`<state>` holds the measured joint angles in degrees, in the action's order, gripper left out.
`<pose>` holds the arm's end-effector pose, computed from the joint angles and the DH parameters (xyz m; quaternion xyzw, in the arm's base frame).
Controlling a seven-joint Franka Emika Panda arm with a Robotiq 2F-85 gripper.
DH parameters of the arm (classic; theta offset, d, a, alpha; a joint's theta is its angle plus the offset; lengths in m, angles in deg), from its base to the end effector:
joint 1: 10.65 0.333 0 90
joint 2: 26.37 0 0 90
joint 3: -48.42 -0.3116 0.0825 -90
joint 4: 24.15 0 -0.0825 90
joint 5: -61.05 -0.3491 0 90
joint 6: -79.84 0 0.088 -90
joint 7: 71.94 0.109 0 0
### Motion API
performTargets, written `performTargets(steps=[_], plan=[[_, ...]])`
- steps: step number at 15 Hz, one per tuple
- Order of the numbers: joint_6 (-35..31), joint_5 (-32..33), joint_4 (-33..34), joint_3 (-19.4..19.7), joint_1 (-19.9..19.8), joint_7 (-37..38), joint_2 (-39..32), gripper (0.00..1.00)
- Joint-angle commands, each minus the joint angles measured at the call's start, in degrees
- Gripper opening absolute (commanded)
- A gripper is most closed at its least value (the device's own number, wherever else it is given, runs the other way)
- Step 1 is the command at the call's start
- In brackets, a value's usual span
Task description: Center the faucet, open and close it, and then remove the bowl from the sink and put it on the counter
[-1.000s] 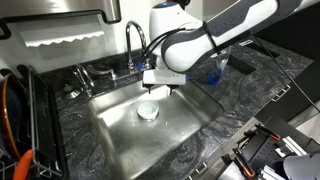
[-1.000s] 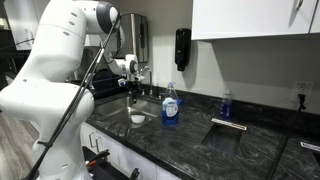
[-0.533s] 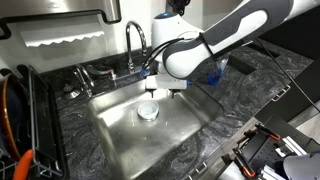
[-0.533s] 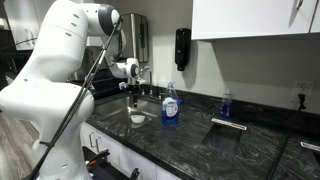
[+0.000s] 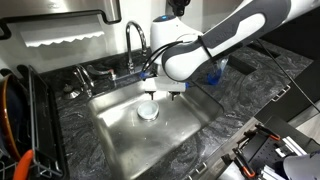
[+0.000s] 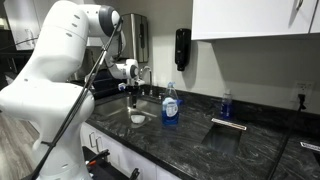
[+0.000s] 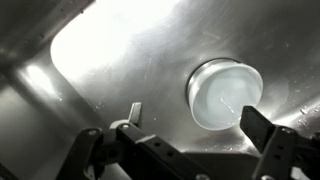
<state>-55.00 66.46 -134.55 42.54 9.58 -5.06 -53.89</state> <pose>0.5359 0.2575 0.2552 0.9467 -0.3209 -0.0108 0.0242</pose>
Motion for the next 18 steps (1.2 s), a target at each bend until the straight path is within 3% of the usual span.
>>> performTargets(steps=[1, 8, 18], plan=[[0.0, 1.5, 0.4, 1.7, 2.2, 3.9, -1.0, 1.0], [-0.6, 5.8, -0.5, 3.5, 4.3, 13.5, -3.0, 1.0], [-8.1, 4.8, -0.4, 5.1, 2.7, 13.3, -8.4, 1.0]])
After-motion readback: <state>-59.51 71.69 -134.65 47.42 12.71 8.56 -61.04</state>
